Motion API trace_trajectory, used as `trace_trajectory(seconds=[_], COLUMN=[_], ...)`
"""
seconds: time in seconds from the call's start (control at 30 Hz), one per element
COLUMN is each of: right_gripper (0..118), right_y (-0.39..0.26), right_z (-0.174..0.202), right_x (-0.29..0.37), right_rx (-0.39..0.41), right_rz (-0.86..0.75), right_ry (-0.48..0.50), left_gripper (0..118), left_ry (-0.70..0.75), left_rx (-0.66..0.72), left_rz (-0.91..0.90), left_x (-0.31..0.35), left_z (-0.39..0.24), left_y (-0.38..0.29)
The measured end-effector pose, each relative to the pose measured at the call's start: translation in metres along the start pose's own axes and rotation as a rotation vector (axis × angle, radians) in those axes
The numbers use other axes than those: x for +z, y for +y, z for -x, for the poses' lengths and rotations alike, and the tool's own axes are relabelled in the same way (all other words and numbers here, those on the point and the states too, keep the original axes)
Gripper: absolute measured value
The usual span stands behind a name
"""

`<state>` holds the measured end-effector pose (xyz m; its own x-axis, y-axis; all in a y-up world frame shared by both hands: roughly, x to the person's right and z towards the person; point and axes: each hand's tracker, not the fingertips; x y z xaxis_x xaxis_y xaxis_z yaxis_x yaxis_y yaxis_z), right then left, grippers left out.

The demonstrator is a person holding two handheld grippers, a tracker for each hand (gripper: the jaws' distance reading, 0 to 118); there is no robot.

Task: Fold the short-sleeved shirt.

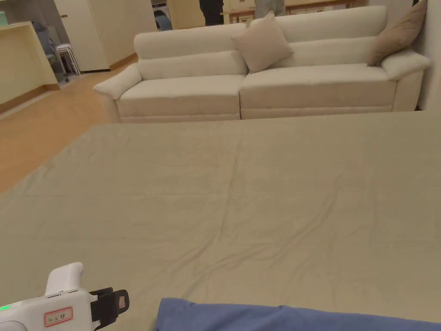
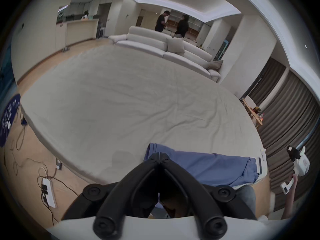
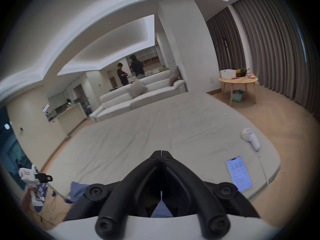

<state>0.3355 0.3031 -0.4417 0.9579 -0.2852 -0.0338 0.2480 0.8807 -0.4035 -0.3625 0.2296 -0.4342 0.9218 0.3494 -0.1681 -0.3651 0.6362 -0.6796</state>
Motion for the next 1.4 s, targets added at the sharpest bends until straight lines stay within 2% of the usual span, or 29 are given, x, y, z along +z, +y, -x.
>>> trace_trajectory(seconds=[0.03,0.13,0.23,0.3,0.4,0.43,0.47,0.5,0.53,0.57,0.6,0.63,0.73,0.77,0.9,0.97,1.0,1.03,1.07,1.1,1.13,1.17,1.2,1.27,1.37,1.4], right_gripper=[0,0,0,0,0,0,0,0,0,0,0,0,0,0,0,0,0,0,0,0,0,0,0,0,0,0], right_y=[-0.005,-0.016,-0.004,-0.007,-0.007,-0.007,-0.007,-0.007,-0.007,-0.008,-0.009,-0.01,-0.018,-0.021,-0.029,-0.031,-0.034,-0.035,-0.037,-0.038,-0.039,-0.039,-0.039,-0.039,-0.039,-0.039], right_z=[0.0,0.001,0.007,0.007,0.02,0.024,0.026,0.03,0.033,0.036,0.041,0.043,0.051,0.053,0.056,0.056,0.058,0.058,0.058,0.057,0.056,0.056,0.054,0.053,0.051,0.05], right_x=[-0.002,-0.013,-0.009,-0.012,-0.022,-0.024,-0.03,-0.032,-0.035,-0.037,-0.043,-0.047,-0.058,-0.062,-0.071,-0.076,-0.077,-0.079,-0.08,-0.08,-0.08,-0.08,-0.078,-0.077,-0.076,-0.076], right_rx=[0.016,0.011,0.011,-0.026,-0.063,-0.063,-0.061,-0.054,-0.042,-0.026,-0.014,-0.006,0.005,-0.001,-0.009,-0.012,-0.013,-0.015,-0.011,-0.009,-0.012,-0.019,-0.022,-0.004,0.007,-0.005], right_rz=[-0.007,0.031,0.045,0.056,0.073,0.074,0.083,0.088,0.096,0.102,0.112,0.125,0.147,0.156,0.184,0.202,0.211,0.217,0.221,0.223,0.226,0.228,0.23,0.233,0.235,0.234], right_ry=[-0.051,-0.024,-0.005,0.014,0.038,0.033,0.032,0.026,0.019,0.016,0.01,0.011,0.012,0.014,0.028,0.027,0.032,0.032,0.03,0.029,0.029,0.032,0.038,0.028,0.015,0.021], left_gripper=[0,0,0,0,0,3,23,72,104,113,113,113,113,113,113,108,90,58,17,8,8,8,8,8,8,8], left_ry=[-0.025,-0.083,-0.182,-0.332,-0.465,-0.524,-0.552,-0.522,-0.518,-0.526,-0.627,-0.704,-0.722,-0.763,-0.75,-0.722,-0.705,-0.686,-0.564,-0.478,-0.617,-0.605,-0.543,-0.548,-0.482,-0.519], left_rx=[-0.013,-0.02,0.077,0.185,0.315,0.289,0.271,0.286,0.316,0.314,0.364,0.43,0.462,0.434,0.291,0.234,0.224,0.223,0.183,0.128,0.212,0.245,0.186,0.185,0.358,0.327], left_rz=[0.046,0.144,0.267,0.366,0.411,0.385,0.401,0.426,0.475,0.538,0.571,0.517,0.502,0.487,0.502,0.53,0.536,0.574,0.598,0.641,0.599,0.57,0.566,0.587,0.629,0.596], left_x=[-0.007,-0.033,-0.069,-0.093,-0.121,-0.126,-0.132,-0.139,-0.148,-0.157,-0.166,-0.166,-0.185,-0.19,-0.195,-0.193,-0.193,-0.195,-0.199,-0.205,-0.204,-0.2,-0.199,-0.192,-0.174,-0.167], left_z=[0.006,0.016,0.044,0.068,0.104,0.113,0.12,0.126,0.131,0.135,0.14,0.142,0.136,0.132,0.105,0.099,0.098,0.098,0.094,0.09,0.094,0.092,0.092,0.085,0.077,0.076], left_y=[0.002,0.003,0.01,0.01,0.003,0.002,0.002,0.0,-0.004,-0.008,-0.016,-0.019,-0.021,-0.021,-0.017,-0.012,-0.013,-0.012,-0.013,-0.017,-0.019,-0.016,-0.013,-0.008,0.012,0.019])
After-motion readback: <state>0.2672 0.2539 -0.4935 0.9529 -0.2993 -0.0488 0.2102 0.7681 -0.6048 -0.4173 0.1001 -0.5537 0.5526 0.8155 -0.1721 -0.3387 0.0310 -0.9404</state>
